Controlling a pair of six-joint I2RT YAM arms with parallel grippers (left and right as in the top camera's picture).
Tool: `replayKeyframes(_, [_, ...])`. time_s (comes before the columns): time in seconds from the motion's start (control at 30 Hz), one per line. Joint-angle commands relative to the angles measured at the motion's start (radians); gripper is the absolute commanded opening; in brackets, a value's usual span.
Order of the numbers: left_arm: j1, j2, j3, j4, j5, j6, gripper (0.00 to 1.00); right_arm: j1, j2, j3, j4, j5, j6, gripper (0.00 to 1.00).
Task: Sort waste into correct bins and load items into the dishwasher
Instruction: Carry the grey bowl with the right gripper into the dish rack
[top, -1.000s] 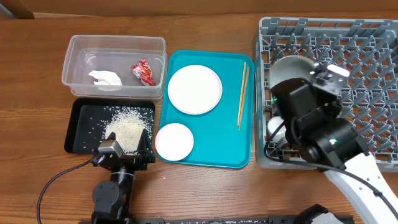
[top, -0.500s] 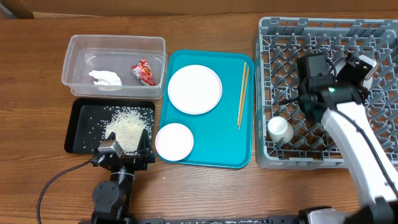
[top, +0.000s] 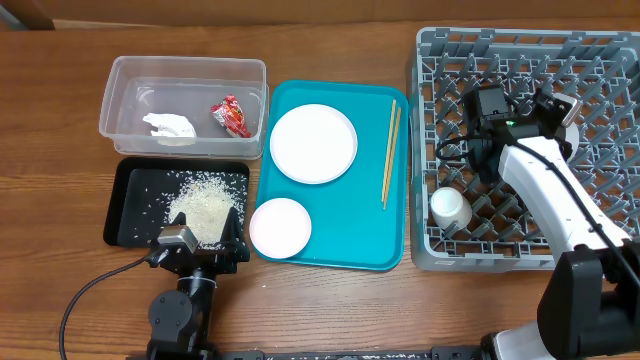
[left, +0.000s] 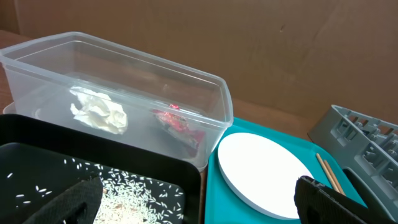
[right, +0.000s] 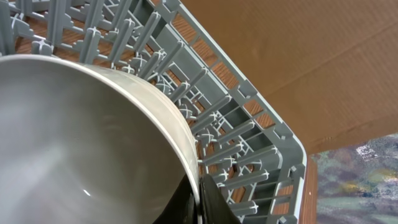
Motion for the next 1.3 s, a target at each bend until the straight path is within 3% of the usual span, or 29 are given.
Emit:
replayKeyframes(0.0, [0.006, -0.012, -0.006, 0.004, 0.008, -0.006, 1.00, 0.008, 0.006, 0.014, -0.008, -0.019, 0.000, 0.04])
replayKeyframes(0.23, [0.006, -0.012, -0.006, 0.004, 0.008, -0.006, 1.00, 0.003, 0.006, 0.014, 0.017, 0.052, 0.000, 0.04])
replayKeyframes(0.5, [0.006, -0.012, -0.006, 0.004, 0.008, -0.006, 1.00, 0.007, 0.007, 0.014, -0.003, 0.006, -0.001, 0.04])
replayKeyframes(0.7, [0.006, -0.012, -0.006, 0.004, 0.008, -0.006, 1.00, 0.007, 0.006, 0.018, 0.069, 0.245, -0.095, 0.04])
replayKeyframes(0.93, [0.006, -0.012, -0.006, 0.004, 0.008, -0.006, 1.00, 0.007, 0.010, 0.016, 0.085, 0.021, -0.124, 0.04])
replayKeyframes(1.27, [0.006, -0.012, -0.006, 0.004, 0.009, -0.006, 1.00, 0.035, 0.056, -0.006, 0.042, -0.032, -0.124, 0.05])
